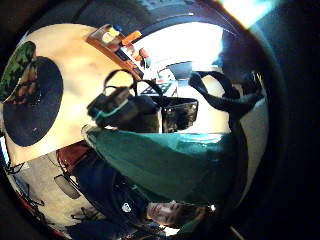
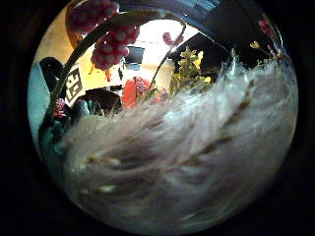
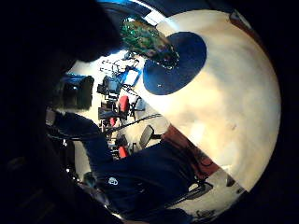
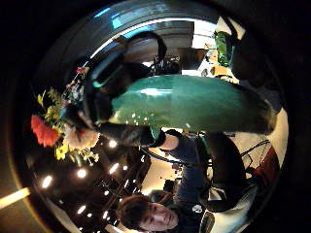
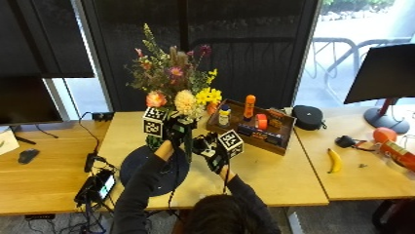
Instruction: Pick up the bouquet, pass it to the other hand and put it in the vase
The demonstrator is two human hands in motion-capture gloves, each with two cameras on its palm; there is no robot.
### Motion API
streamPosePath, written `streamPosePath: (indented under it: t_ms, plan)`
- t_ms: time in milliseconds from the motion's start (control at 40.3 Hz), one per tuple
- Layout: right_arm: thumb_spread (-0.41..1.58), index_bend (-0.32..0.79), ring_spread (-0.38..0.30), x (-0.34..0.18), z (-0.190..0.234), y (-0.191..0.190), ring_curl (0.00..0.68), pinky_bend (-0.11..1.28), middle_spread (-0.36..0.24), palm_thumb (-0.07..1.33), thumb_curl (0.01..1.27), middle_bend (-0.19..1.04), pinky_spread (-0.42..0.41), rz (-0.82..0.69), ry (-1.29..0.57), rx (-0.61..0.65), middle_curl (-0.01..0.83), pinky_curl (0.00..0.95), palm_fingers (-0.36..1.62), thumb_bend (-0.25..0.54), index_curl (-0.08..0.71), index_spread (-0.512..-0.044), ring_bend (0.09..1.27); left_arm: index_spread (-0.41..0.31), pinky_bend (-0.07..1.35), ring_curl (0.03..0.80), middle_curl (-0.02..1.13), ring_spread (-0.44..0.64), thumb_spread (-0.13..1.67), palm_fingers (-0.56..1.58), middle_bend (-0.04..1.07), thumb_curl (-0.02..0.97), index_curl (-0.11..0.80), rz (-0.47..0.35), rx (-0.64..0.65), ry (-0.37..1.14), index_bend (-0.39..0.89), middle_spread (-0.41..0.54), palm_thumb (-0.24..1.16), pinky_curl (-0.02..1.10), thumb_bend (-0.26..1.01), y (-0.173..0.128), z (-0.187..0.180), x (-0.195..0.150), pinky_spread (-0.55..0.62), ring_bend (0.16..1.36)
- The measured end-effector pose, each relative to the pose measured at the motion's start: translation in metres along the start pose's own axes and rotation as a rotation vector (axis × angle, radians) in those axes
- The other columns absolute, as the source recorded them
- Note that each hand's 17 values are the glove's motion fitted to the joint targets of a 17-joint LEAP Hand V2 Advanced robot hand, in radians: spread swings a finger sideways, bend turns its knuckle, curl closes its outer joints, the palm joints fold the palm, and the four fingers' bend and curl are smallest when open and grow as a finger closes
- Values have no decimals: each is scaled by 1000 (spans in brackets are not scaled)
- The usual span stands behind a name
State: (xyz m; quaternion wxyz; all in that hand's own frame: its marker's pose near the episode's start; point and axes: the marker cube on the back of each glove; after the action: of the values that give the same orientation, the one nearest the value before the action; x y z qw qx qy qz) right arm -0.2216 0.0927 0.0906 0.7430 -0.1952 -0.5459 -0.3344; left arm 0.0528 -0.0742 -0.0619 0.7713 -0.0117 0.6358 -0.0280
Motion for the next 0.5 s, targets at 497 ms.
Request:
streamPosePath:
  t_ms: [497]
  plan:
    - [971,104,-117,8,-76,-9,405,256,-158,738,360,149,177,17,104,154,421,386,481,-38,405,-323,266,-346,373,494,617,-322,313,1287,769,695,644,60,271,5,528,-303,907,450,-36,-22,-50,78,-327,753]
